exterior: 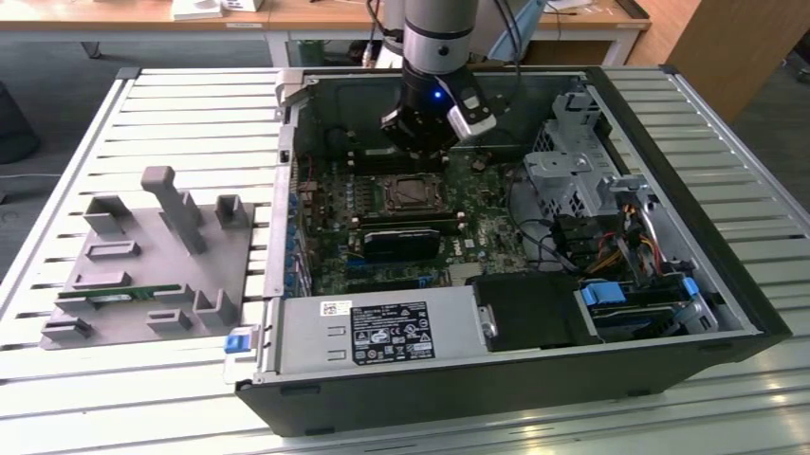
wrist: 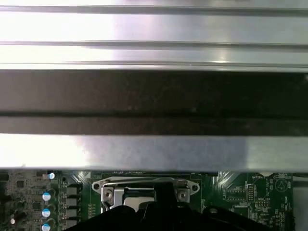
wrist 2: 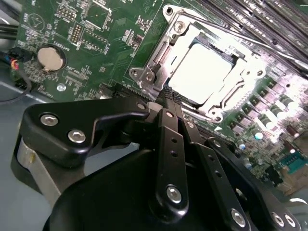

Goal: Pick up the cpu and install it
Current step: 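Install the second cpu locking lever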

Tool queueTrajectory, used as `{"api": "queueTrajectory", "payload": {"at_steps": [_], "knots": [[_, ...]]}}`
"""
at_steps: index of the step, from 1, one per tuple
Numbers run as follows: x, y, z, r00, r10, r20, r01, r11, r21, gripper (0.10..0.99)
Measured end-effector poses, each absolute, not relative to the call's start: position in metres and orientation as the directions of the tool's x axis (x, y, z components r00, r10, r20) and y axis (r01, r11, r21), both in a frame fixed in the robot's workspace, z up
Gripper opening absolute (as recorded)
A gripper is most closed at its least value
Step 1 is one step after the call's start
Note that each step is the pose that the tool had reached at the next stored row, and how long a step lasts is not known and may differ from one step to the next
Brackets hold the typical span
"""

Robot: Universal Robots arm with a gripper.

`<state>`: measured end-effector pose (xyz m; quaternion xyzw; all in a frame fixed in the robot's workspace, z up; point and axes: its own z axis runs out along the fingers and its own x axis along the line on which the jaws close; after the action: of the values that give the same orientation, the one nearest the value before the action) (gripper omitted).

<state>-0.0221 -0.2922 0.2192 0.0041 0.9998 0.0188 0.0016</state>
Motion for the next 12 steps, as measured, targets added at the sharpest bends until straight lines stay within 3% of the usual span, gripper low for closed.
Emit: {"api": "queueTrajectory", "payload": {"at_steps": [12], "knots": [[-0.0221, -0.2952, 0.2308, -1.000, 0.008, -0.003, 0.008, 0.999, 0.037, 0.106]]}}
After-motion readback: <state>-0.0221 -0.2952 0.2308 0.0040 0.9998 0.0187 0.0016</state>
